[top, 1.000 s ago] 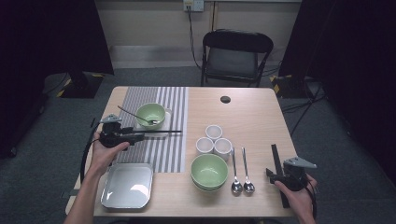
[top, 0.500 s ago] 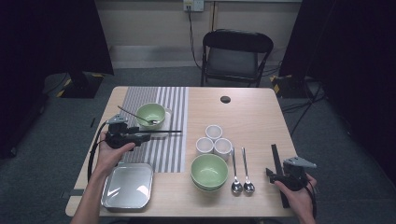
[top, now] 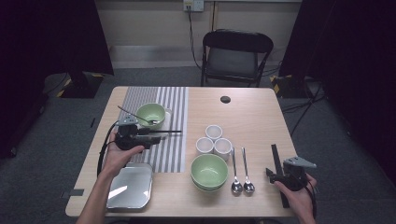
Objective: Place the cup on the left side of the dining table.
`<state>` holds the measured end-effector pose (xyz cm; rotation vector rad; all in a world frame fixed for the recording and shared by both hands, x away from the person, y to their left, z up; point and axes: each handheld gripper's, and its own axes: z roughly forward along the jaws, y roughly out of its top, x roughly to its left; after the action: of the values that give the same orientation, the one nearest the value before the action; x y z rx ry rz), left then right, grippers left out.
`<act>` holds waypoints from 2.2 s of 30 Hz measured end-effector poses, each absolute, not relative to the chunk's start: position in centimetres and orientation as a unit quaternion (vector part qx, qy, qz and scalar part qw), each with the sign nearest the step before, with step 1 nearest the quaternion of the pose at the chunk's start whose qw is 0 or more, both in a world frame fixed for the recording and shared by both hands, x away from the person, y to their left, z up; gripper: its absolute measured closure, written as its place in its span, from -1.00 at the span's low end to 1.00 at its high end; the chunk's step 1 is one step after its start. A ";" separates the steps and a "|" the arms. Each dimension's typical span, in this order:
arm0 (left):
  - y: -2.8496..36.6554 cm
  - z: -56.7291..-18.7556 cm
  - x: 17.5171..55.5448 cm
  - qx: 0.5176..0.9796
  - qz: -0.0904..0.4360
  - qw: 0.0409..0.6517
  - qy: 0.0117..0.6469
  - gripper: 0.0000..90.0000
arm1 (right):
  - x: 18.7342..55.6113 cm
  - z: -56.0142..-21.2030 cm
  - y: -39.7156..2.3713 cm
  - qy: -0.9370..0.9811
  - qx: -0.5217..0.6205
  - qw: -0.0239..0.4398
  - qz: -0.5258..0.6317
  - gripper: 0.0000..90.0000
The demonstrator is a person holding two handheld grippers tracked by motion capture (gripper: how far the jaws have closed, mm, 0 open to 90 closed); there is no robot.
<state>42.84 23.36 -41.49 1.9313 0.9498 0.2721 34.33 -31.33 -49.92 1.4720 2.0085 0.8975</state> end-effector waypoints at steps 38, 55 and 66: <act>13.7 -39.0 43.1 0.824 0.079 0.468 0.309 -0.38 | 34.3 -49.9 -31.3 0.736 0.539 0.245 0.329 -0.52; 9.8 -40.6 45.8 0.851 0.040 0.425 0.306 -0.24 | 34.3 -49.9 -31.3 0.736 0.539 0.245 0.329 -0.52; 9.1 -43.6 47.3 0.853 0.028 0.412 0.320 -0.06 | 34.3 -49.9 -31.3 0.736 0.539 0.245 0.329 -0.52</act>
<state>47.33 9.13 -43.65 2.1448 0.8045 0.0696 34.33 -31.33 -49.92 1.4719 2.0089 0.8979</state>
